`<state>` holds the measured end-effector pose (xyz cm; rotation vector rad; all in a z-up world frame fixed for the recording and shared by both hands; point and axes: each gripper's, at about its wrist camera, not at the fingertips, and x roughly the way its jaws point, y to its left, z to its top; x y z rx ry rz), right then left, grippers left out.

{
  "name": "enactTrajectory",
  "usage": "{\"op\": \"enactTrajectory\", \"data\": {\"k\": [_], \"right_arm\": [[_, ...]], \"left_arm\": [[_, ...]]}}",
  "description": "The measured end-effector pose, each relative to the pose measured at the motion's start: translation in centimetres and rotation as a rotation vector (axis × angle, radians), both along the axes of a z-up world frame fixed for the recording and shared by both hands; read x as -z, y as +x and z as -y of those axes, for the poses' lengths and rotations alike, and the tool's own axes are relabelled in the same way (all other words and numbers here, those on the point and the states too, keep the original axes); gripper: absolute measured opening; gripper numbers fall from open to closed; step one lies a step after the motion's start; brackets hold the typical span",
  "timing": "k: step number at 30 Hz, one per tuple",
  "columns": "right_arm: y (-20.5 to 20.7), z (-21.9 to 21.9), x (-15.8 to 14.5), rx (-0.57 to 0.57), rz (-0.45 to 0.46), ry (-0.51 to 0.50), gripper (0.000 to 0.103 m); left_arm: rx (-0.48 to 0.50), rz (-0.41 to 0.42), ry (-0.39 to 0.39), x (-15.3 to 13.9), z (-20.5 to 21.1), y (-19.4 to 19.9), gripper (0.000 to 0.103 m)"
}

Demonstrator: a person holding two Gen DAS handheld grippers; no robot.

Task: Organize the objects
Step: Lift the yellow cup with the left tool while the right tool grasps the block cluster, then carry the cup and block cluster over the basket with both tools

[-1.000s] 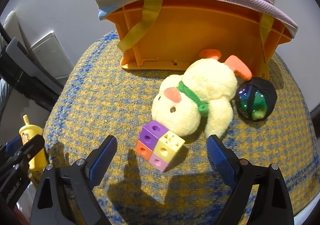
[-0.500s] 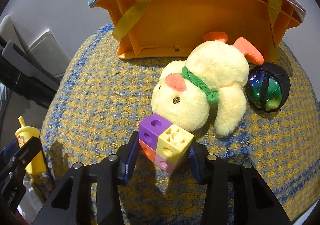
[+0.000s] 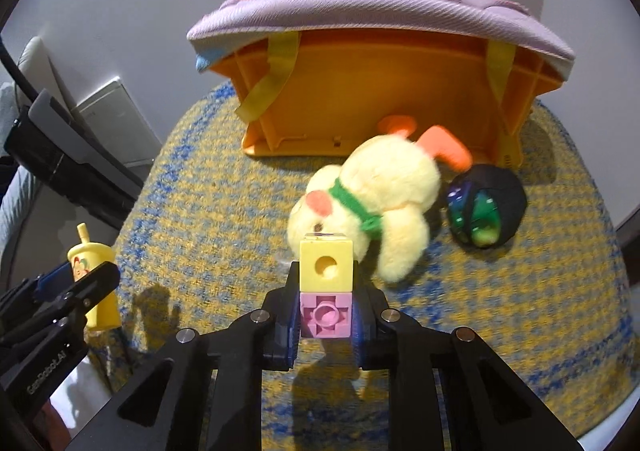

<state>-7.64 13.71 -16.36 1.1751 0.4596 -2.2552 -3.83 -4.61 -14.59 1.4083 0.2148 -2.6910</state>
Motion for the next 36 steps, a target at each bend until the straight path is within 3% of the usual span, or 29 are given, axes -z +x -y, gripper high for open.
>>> {"op": "enactTrajectory", "data": {"k": [15, 36], "right_arm": [[-0.9, -3.9, -4.7, 0.024, -0.062, -0.040, 0.021], [-4.5, -5.6, -13.4, 0.019, -0.198, -0.090, 0.021]], "left_arm": [[0.049, -0.045, -0.004, -3.5, -3.9, -1.4, 0.046], [0.120, -0.139, -0.009, -10.5, -8.1, -7.2, 0.046]]}}
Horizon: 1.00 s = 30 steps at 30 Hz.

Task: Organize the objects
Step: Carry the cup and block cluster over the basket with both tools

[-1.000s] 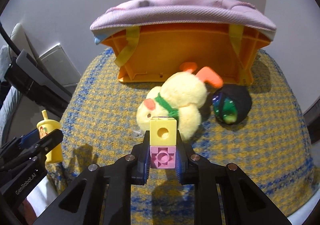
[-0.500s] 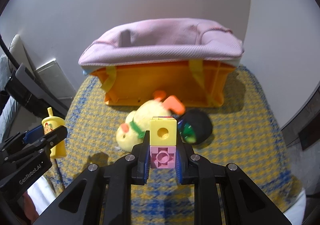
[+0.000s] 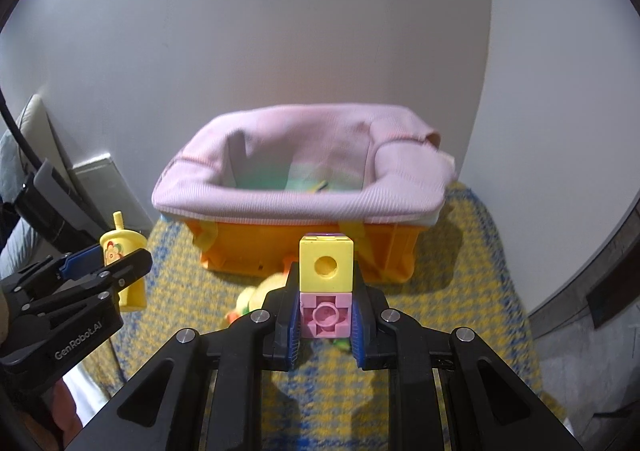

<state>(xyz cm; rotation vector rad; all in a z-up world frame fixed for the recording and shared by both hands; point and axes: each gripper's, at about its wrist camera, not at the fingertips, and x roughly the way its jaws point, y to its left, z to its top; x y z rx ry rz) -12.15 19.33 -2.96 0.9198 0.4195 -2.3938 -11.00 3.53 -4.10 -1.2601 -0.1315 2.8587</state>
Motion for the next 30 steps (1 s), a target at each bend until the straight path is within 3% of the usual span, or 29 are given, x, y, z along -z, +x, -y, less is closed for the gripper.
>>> {"op": "enactTrajectory", "data": {"k": [13, 30], "right_arm": [[-2.7, 1.2, -3.8, -0.023, -0.052, -0.023, 0.021], [-7.1, 4.0, -5.4, -0.049, -0.061, -0.008, 0.021]], "left_arm": [[0.033, -0.060, -0.005, -3.4, -1.0, -3.8, 0.046], [0.051, -0.060, -0.004, -4.4, -1.5, -9.1, 0.046]]}}
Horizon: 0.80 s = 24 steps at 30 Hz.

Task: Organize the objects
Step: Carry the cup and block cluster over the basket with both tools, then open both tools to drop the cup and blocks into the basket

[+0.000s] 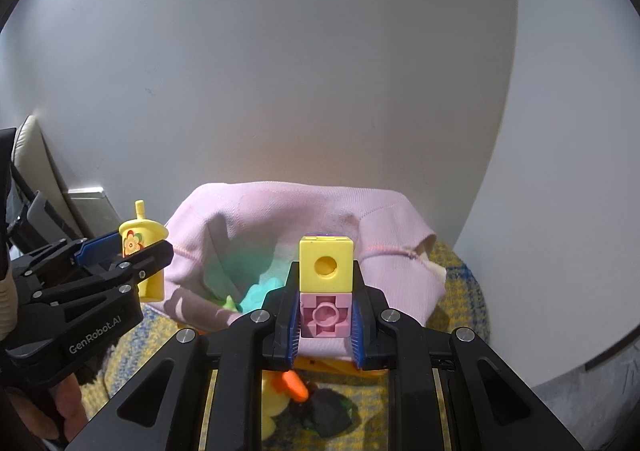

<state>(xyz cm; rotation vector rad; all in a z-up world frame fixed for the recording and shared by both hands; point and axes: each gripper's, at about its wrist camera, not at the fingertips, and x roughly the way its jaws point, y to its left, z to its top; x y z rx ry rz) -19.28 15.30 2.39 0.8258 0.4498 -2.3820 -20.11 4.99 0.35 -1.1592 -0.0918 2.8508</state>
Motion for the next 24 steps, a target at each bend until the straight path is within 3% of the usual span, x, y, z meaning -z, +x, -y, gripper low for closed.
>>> {"op": "enactTrajectory", "data": {"k": [16, 18, 20, 22, 24], "right_arm": [[-3.6, 2.1, 1.4, -0.012, 0.052, 0.028, 0.021], [-3.8, 2.3, 1.6, -0.005, 0.047, 0.036, 0.021], [-4.0, 2.4, 1.8, 0.000, 0.049, 0.047, 0.038], [-4.1, 2.4, 1.8, 0.013, 0.036, 0.049, 0.077], [-3.8, 2.2, 1.4, 0.027, 0.007, 0.043, 0.087]], "left_arm": [[0.001, 0.030, -0.010, 1.2, 0.0, -3.1, 0.047], [-0.003, 0.036, -0.020, 1.3, 0.1, -3.2, 0.055], [-0.014, 0.037, -0.024, 1.4, 0.2, -3.3, 0.077], [-0.026, 0.031, -0.027, 1.3, 0.3, -3.1, 0.083], [-0.030, 0.034, -0.027, 1.4, 0.3, -3.4, 0.086]]}}
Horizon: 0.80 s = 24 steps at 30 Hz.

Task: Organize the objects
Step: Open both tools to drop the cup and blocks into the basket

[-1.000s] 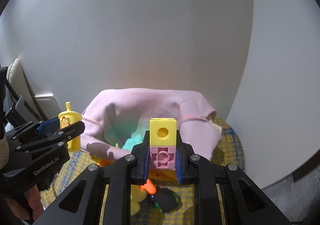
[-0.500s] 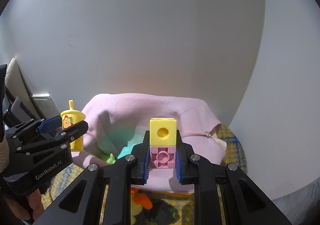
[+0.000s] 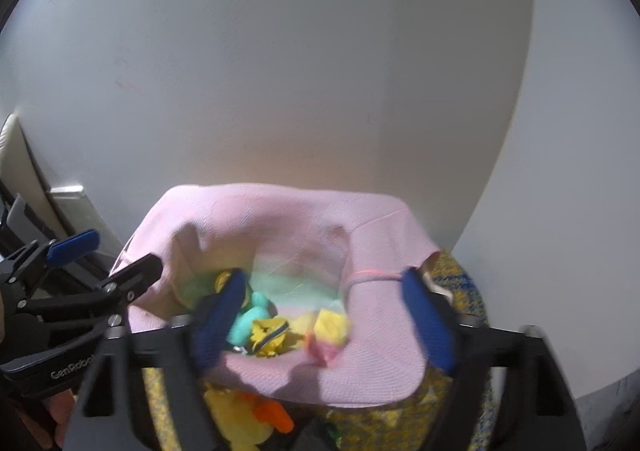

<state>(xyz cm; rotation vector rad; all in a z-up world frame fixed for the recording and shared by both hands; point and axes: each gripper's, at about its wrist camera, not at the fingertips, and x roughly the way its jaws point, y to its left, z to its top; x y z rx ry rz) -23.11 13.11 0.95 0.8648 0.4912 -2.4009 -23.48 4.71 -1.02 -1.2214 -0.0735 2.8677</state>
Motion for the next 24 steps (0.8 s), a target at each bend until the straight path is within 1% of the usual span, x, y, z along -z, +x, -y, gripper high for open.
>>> {"op": "enactTrajectory", "data": {"k": [4, 8, 16, 24], "right_arm": [[0.3, -0.1, -0.2, 0.008, -0.008, 0.003, 0.087], [0.6, -0.8, -0.3, 0.021, -0.004, -0.003, 0.087], [2.0, -2.4, -0.2, 0.044, 0.005, -0.010, 0.087], [4.0, -4.6, -1.2, 0.059, -0.008, -0.025, 0.091]], "left_arm": [[-0.016, 0.013, 0.007, 0.1, 0.2, 0.1, 0.088], [-0.034, 0.003, 0.008, -0.2, 0.5, 0.9, 0.095], [-0.041, -0.014, -0.005, -1.3, 0.6, 3.0, 0.096], [-0.037, -0.025, 0.000, -1.8, 0.2, 4.9, 0.098]]}}
